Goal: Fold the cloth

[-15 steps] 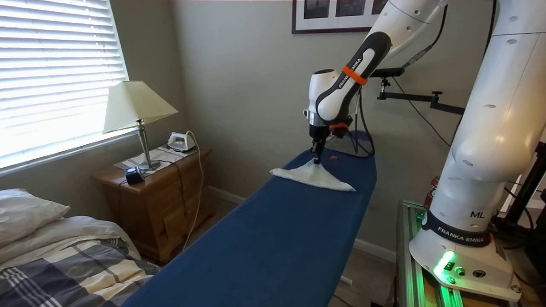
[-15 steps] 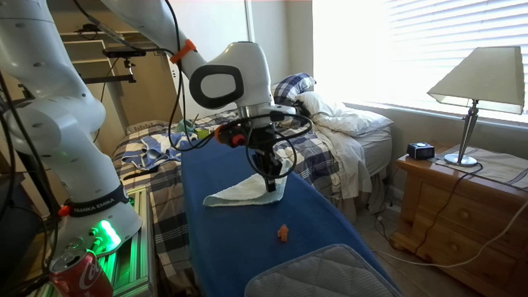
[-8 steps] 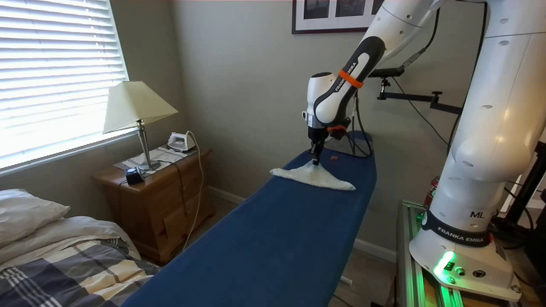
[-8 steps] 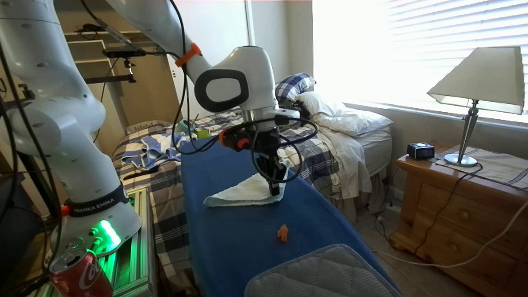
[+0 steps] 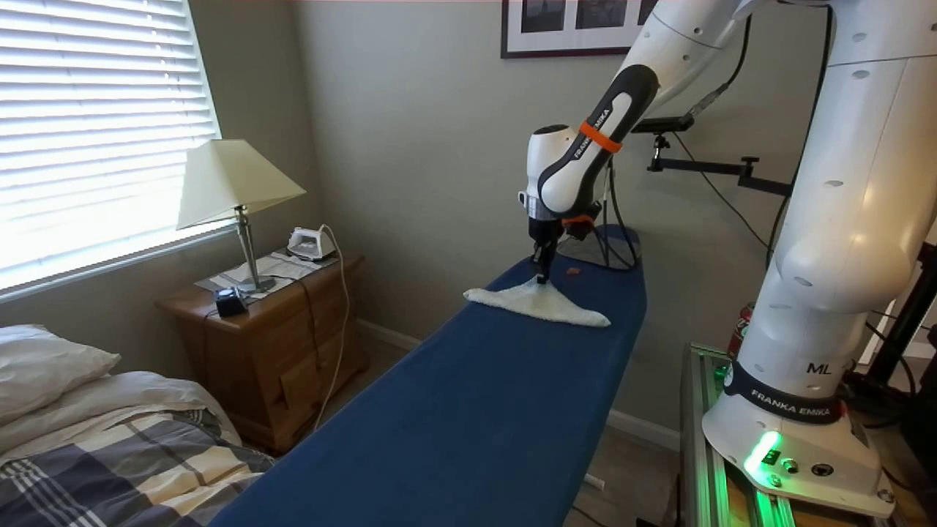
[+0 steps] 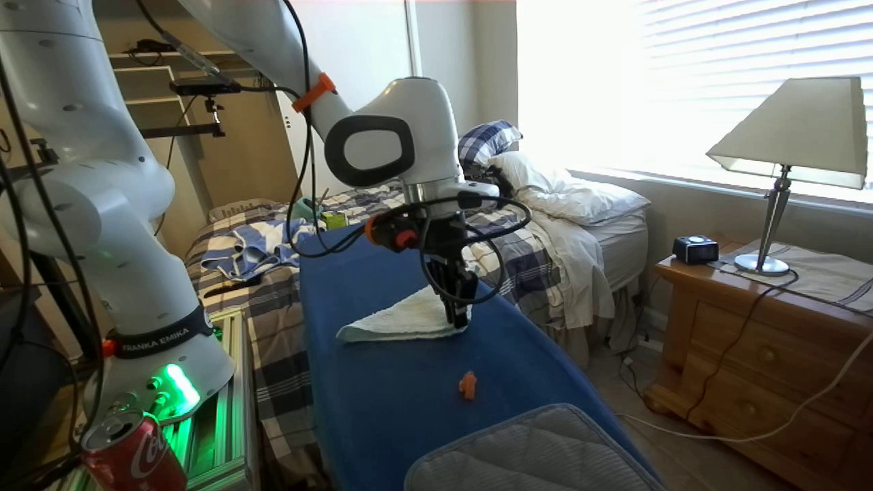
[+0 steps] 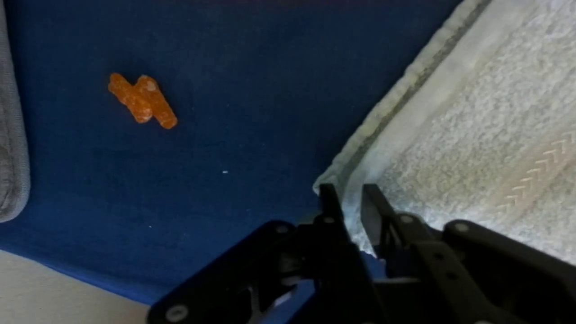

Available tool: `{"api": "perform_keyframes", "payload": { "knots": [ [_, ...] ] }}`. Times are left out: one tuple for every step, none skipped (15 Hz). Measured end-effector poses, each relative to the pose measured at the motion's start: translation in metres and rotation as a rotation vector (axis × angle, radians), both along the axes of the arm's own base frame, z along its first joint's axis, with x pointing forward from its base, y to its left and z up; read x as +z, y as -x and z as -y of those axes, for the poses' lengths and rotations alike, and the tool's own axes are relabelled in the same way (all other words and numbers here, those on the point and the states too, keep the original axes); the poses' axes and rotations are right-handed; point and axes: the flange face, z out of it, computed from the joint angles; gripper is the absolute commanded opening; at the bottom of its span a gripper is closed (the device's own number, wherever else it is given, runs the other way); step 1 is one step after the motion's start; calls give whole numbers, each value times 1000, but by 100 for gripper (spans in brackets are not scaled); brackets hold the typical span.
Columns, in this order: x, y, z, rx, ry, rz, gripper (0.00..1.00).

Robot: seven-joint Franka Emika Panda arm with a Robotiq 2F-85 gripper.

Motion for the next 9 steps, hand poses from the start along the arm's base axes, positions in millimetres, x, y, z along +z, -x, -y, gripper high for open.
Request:
{"api": "perform_keyframes", "payload": {
  "knots": [
    [0, 0, 0, 1, 1, 0, 61],
    [0, 0, 0, 3, 2, 0, 67],
    [1, -1, 0, 5, 4, 1, 73],
    [1, -1, 0, 7, 6, 1, 81],
    [2, -2, 1, 10, 8, 2, 88],
    [3, -3, 1, 11, 9, 3, 95],
    [4, -3, 1, 11, 10, 6, 99],
    [5, -3, 0, 12, 11, 9, 100],
    [8, -4, -1, 14, 12, 14, 100]
  ]
}}
